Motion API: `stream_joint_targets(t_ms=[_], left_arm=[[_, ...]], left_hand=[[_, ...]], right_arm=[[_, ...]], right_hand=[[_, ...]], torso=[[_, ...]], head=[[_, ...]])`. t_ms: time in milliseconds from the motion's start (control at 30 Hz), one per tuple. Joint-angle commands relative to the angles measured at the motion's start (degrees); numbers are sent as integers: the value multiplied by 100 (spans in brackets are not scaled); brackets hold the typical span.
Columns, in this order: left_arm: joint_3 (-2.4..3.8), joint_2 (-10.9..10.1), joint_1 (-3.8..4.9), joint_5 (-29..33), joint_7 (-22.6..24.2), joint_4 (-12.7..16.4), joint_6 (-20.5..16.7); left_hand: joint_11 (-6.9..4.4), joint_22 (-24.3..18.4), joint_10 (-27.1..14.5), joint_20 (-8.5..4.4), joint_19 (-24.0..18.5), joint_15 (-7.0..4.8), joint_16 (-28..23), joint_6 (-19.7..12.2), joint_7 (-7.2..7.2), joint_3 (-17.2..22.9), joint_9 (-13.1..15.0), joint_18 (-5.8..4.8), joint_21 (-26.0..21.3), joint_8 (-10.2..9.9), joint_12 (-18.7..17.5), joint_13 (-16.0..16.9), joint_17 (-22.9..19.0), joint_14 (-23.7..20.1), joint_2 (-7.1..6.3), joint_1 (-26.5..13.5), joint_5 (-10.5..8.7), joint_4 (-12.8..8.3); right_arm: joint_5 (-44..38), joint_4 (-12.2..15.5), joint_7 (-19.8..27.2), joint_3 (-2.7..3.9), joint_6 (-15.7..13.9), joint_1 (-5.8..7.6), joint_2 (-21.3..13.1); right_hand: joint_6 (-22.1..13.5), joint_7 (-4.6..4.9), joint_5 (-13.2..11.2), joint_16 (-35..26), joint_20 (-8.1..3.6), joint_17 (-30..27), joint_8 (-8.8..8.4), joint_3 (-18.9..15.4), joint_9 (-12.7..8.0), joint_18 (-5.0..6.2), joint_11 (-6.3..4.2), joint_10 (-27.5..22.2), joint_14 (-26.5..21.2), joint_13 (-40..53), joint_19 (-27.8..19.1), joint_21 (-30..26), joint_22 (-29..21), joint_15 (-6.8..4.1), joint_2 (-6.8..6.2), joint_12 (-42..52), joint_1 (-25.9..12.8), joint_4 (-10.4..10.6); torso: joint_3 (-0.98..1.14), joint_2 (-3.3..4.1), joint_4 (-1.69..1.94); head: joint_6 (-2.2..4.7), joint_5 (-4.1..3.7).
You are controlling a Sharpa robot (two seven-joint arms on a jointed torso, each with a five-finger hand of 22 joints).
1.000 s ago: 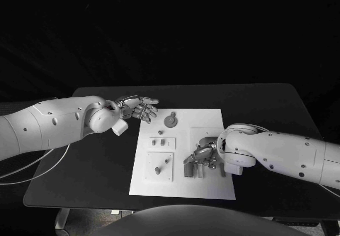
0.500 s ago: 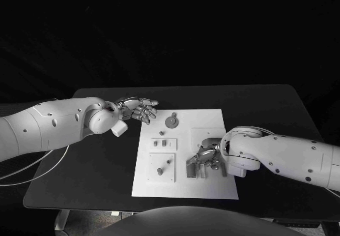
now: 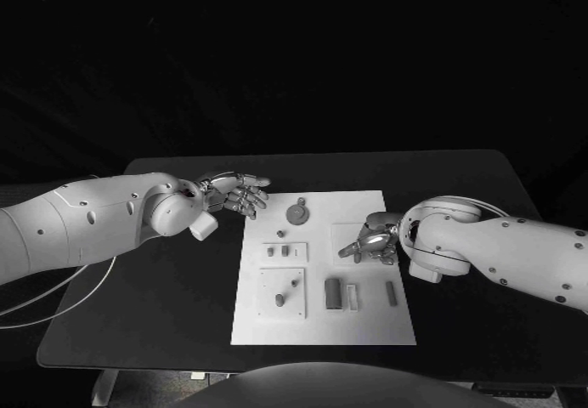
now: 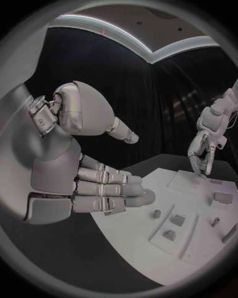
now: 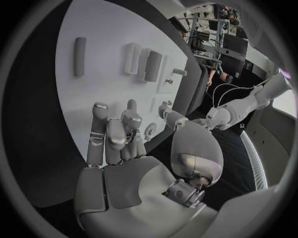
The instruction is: Assemble the parts on the task board
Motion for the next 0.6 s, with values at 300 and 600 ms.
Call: stream_joint_targets(t_ms=[300, 600], left_arm=[[1, 9, 9, -37, 41, -20, 71], [0, -35, 9, -63, 76, 12, 13]], left_hand=[[18, -4, -19, -9, 40, 13, -14, -32, 8, 28, -6, 58, -24, -14, 5, -9, -6, 17, -33, -22, 12, 12], [15, 0, -11, -10, 46, 11, -10, -22, 4, 41, -4, 59, -23, -8, 9, -11, -4, 21, -27, -4, 12, 0]], right_arm=[[-182, 247, 77, 22, 185, 90, -383], [-190, 628, 11, 10, 269, 95, -899]], right_hand=[[30, 9, -13, 18, -42, 34, 39, -79, 28, 77, -13, 35, 87, -15, 32, 51, 105, -12, 163, 31, 216, -124], [69, 18, 38, -24, 4, -26, 20, -384, 21, 77, -3, 62, 86, -65, -15, 35, 97, 10, 628, 16, 567, -932]], torso=[[-7, -3, 6], [-12, 3, 5]], head=[[47, -39], [57, -91]])
